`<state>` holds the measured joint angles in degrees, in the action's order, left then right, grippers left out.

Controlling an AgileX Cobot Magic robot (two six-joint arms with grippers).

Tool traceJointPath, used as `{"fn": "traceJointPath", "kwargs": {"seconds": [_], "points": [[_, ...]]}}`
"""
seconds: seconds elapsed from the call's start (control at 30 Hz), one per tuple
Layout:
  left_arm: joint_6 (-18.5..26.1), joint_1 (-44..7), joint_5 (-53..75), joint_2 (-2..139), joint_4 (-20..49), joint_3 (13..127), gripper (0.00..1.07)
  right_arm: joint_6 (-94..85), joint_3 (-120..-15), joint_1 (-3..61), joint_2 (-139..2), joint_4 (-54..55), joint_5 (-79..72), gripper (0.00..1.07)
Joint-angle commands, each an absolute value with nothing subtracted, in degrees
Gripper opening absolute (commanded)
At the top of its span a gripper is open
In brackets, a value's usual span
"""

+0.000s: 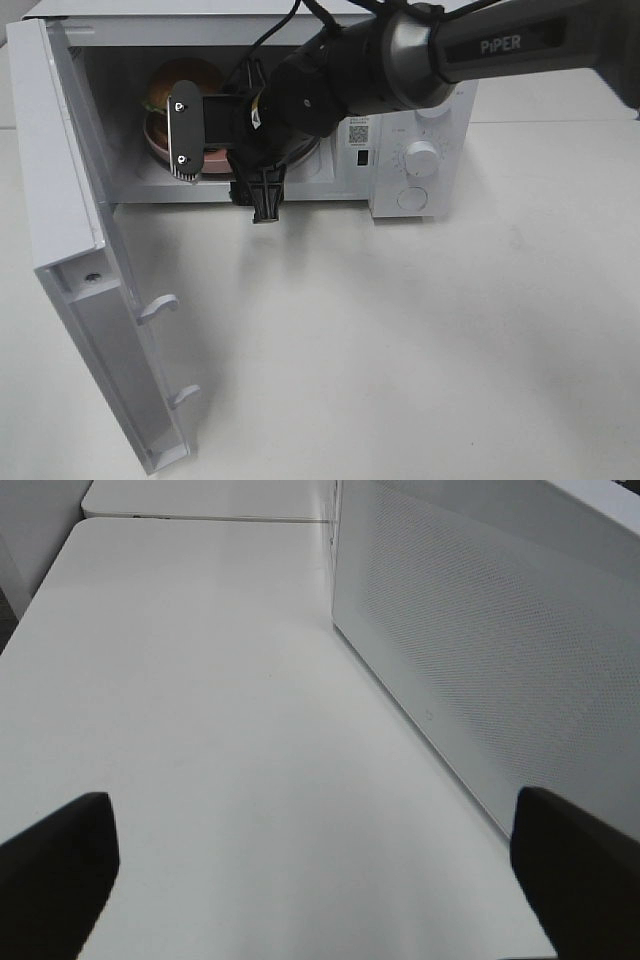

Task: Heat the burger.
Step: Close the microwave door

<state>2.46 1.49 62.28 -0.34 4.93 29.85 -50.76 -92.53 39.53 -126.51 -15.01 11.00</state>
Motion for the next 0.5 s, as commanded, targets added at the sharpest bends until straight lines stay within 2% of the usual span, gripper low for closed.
{"fn": "traceJointPath", "kwargs": {"seconds": [0.03,0.2,0.5], "points": [[2.5,1.1,61.5,-1.3,4.9,29.7,1.0,-49.2,-89.6,39.4,-124.4,-15.8,9.1,0.8],[2.5,1.1,61.5,-1.3,4.9,29.7,1.0,-48.2,-80.4,39.4,-118.5,-15.8,6.9,0.79],[2.5,1.1,61.5,-1.3,4.9,29.7,1.0,-46.2,-71.8,39.4,-111.7,-15.8,6.8,0.78]]}}
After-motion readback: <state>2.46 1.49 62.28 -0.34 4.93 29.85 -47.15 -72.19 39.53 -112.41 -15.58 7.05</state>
